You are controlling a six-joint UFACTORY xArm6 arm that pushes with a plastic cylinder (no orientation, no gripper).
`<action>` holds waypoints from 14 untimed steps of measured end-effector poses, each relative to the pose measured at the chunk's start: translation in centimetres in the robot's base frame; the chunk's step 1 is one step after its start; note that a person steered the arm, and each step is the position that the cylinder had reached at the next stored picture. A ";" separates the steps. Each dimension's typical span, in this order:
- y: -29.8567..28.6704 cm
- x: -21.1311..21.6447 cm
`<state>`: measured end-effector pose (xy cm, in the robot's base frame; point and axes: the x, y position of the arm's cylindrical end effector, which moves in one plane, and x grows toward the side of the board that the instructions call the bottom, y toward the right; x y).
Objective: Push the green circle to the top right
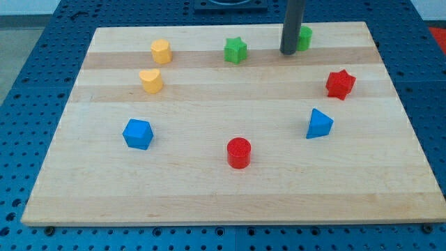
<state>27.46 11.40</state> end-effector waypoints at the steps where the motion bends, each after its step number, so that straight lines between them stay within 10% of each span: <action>1: 0.0 -1.8; 14: 7.3 -2.3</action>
